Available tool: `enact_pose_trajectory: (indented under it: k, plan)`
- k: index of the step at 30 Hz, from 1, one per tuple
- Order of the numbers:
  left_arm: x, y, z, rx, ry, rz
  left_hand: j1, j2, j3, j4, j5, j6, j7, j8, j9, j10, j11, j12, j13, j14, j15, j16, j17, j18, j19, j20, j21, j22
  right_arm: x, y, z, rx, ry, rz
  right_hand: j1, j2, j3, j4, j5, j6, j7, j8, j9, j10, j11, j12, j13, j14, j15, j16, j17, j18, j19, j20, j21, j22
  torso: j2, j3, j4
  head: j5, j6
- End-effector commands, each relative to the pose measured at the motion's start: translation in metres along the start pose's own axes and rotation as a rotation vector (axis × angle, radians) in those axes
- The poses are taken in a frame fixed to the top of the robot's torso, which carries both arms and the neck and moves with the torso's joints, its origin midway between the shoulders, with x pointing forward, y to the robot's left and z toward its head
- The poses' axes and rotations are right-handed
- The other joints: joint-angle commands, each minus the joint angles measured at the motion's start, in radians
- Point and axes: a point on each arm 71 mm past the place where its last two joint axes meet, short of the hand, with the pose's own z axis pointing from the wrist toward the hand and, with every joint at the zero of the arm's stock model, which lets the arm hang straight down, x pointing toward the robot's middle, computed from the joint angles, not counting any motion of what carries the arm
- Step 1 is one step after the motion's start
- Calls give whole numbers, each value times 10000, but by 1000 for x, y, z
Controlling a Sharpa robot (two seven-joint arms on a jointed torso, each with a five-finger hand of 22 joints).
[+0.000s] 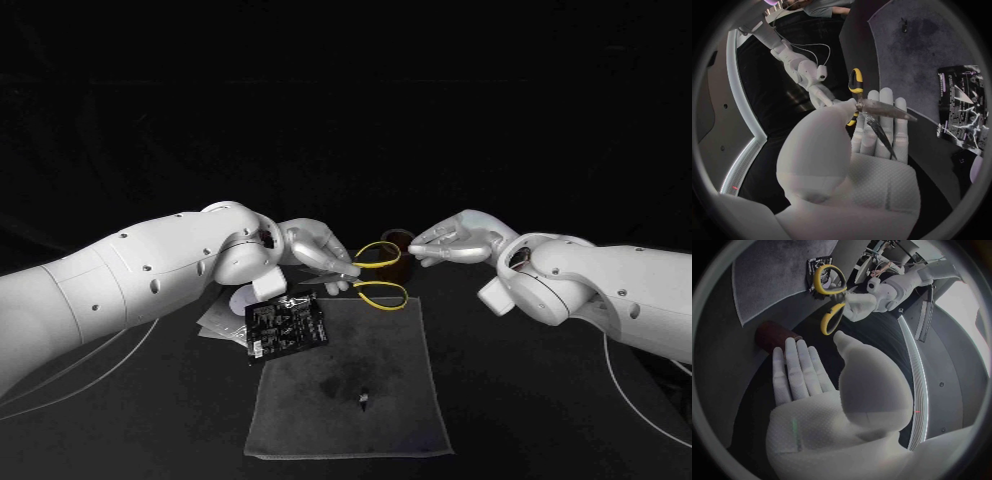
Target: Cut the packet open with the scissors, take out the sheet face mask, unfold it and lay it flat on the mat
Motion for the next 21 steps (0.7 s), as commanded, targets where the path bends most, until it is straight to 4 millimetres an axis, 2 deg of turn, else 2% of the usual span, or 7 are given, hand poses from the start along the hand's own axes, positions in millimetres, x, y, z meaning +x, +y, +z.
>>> enact_pose_trajectory:
  k: [1,3,5,6,9,16,21]
  plan:
    - [2,-13,1,1299,-58,-226,-107,-15,1493,-1454,15,-75,-3,-19,131,-57,-6,-30,-10,-75,-12,-50,-7,49,-77,1,-5,2,4,-8,1,779,-146,1113,169,242,-932,395,-141,-194,555,118,-50,-202,37,-15,11,-235,67,-96,-76,33,-94,4,-93,-69,4,3,9,12,37]
    - [3,-14,3,1354,-32,-193,-107,-15,1493,-1454,15,-75,-3,-19,131,-57,-6,-30,-10,-75,-12,-50,-7,49,-77,1,-5,2,8,-10,1,809,-76,1361,208,378,-1665,745,-112,-286,550,214,-78,-260,81,-4,11,-261,68,-78,-98,18,-112,9,-123,-91,5,11,16,23,32]
    - [4,-16,4,1387,-5,-138,-107,-15,1493,-1453,15,-77,-3,-20,132,-59,-6,-32,-10,-76,-11,-52,-7,49,-79,2,-6,2,12,-10,1,772,2,1577,333,739,-2665,773,-99,-403,564,374,-127,-304,100,11,11,-319,80,-61,-141,-1,-226,15,-190,-118,2,18,8,7,46]
    - [4,-16,5,1396,0,-118,-107,-15,1493,-1453,15,-77,-3,-20,132,-59,-6,-32,-10,-76,-11,-52,-7,49,-79,2,-6,2,13,-9,1,744,31,1680,340,832,-2919,775,-101,-417,561,428,-139,-300,99,20,11,-329,87,-54,-153,-2,-263,11,-207,-122,3,11,-8,16,45]
    - [4,-17,7,1394,-4,-87,-108,-12,1491,-1452,15,-79,-2,-21,134,-61,-5,-33,-11,-78,-10,-54,-6,48,-84,4,-9,1,15,-8,0,652,69,1925,373,975,-3182,779,-113,-431,558,498,-156,-279,95,34,13,-331,87,-38,-166,-9,-398,13,-259,-137,6,3,-18,22,60]
    - [5,-19,13,1373,44,11,-108,-10,1490,-1453,15,-81,-1,-21,135,-61,-5,-34,-10,-78,-9,-55,-6,49,-87,6,-11,1,19,-3,-3,80,249,2946,408,1305,-3575,756,-158,-412,533,647,-167,-198,74,66,17,-373,95,-25,-187,-37,-850,15,-447,-190,15,34,-5,21,57]
    - [6,-20,14,1365,61,63,-105,-5,1489,-1455,15,-83,1,-22,138,-61,-5,-35,-10,-78,-9,-57,-4,50,-92,7,-12,1,20,-1,-5,-211,481,3546,770,1619,-3765,670,-114,-366,502,785,-176,-83,47,111,19,-389,91,-2,-198,-43,-1227,20,-600,-214,7,15,-13,7,28]
